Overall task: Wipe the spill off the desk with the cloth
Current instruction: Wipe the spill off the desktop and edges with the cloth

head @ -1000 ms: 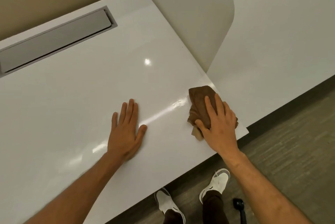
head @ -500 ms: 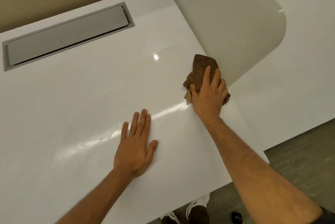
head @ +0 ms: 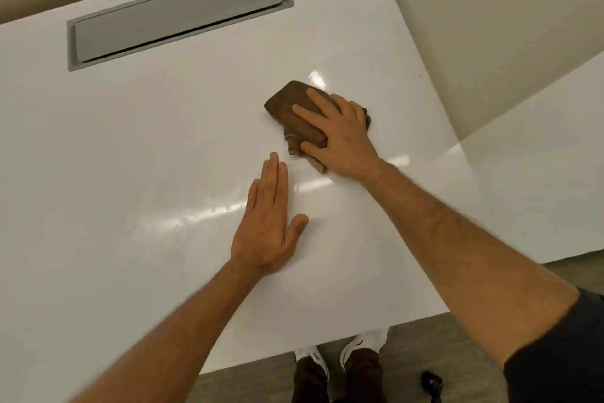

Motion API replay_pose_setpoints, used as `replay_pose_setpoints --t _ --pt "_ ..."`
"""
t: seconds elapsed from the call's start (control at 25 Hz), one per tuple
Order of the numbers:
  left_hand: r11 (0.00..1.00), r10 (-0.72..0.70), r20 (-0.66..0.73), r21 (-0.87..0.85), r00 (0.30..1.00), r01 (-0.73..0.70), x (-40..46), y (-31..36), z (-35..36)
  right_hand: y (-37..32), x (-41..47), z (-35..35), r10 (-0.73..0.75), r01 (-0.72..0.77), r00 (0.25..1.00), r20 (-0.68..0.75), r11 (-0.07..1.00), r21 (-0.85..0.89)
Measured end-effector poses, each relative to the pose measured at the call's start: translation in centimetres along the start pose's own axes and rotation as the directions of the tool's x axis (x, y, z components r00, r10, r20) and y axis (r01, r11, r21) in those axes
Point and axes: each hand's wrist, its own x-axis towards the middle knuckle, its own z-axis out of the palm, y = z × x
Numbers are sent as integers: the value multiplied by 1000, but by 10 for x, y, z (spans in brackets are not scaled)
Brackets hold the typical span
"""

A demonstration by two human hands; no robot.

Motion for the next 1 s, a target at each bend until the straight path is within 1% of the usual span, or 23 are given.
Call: replay_pose_setpoints --t 0.12,0.2,0.24,0.28,0.36,0.4,0.44,0.48,0.52,0.56,0.6,0.64,0.72,0.84,0.92,1.0 --pt "982 -82 -138 -177 987 57 -1 -1 -1 -16 -55 14 -111 111 994 -7 994 -18" --pt "949 -128 -177 -309 976 69 2 1 -3 -20 -88 18 -137 137 990 -18 990 -29" --pt "934 -149 -174 -349 974 80 -1 1 -6 -21 -106 19 -141 140 990 -24 990 -34" --pt "929 -160 -158 -358 975 94 -5 -1 -10 -20 -122 19 -141 139 990 -32 989 -46" --pt "958 -129 -119 -270 985 93 -23 -17 -21 -11 -157 15 -103 96 992 -78 991 -90" --pt "978 -100 -96 -193 990 80 -38 -30 -28 -7 -175 14 -32 17 992 -124 992 -123" --pt "991 -79 -69 -111 995 71 -57 -46 -37 -8 -193 15 86 -116 979 -183 981 -156" --pt "997 -72 -45 -35 996 70 -78 -62 -45 -13 -210 18 233 -281 939 -251 944 -174" --pt "996 -82 -21 25 996 82 -101 -77 -53 -23 -225 24 370 -436 874 -316 884 -169" --pt "992 -109 3 67 994 108 -122 -89 -59 -39 -236 31 470 -549 805 -362 821 -157" --pt "986 -146 29 90 989 143 -140 -98 -62 -57 -243 39 531 -616 757 -381 774 -147" --pt "980 -181 49 98 982 176 -154 -104 -63 -77 -248 48 558 -642 739 -378 753 -143" --pt "973 -216 58 92 975 210 -171 -108 -57 -114 -250 64 553 -622 764 -332 767 -154" --pt "979 -196 25 68 980 194 -178 -112 -48 -159 -229 86 495 -539 835 -238 824 -174" --pt "984 -177 8 38 984 177 -176 -114 -45 -182 -201 96 433 -459 885 -173 873 -164" --pt "983 -174 -26 -57 984 172 -178 -116 -45 -199 -180 104 332 -344 938 -100 930 -133"
